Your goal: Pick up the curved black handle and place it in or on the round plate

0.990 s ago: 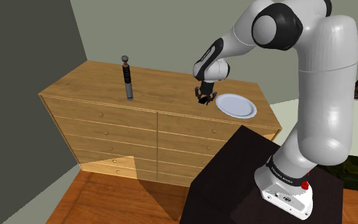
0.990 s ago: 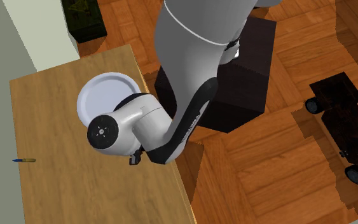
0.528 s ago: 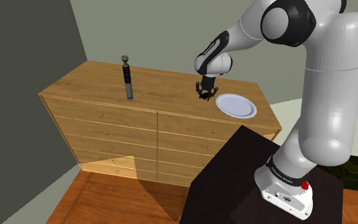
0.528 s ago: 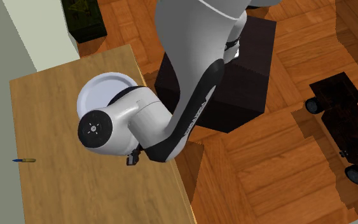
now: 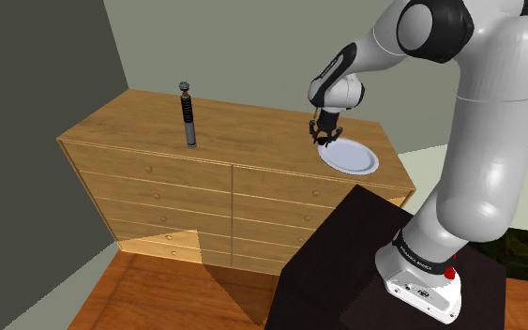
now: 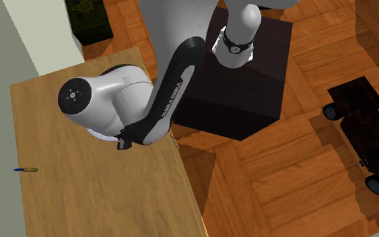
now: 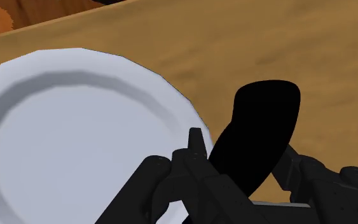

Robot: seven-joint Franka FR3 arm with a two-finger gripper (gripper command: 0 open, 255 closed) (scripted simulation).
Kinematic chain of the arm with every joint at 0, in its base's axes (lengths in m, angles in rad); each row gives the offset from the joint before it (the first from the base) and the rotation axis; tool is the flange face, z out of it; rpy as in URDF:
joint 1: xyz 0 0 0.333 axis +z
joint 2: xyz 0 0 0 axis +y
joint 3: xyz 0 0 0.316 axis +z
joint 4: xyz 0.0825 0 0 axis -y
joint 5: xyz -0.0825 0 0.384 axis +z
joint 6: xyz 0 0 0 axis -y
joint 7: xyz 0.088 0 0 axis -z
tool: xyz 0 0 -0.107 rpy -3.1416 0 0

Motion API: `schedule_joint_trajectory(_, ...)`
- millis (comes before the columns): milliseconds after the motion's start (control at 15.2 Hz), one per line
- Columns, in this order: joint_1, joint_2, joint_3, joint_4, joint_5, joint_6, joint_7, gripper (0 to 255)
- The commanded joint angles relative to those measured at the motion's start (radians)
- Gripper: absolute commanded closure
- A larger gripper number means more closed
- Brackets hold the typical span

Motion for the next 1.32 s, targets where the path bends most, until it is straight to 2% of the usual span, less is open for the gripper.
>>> schedule_joint_trajectory(0, -0.036, -0.007, -0.01, -0.022, 0.005, 0.013, -0.055, 255)
schedule_joint_trajectory(594, -0.225, 0.013, -0.046, -0.009, 0.041, 0.006, -0.304, 255)
schedule_joint_trajectory(1254, -0.292, 0.134, 0.042, 0.009, 0.149, 0.097, -0.378, 255)
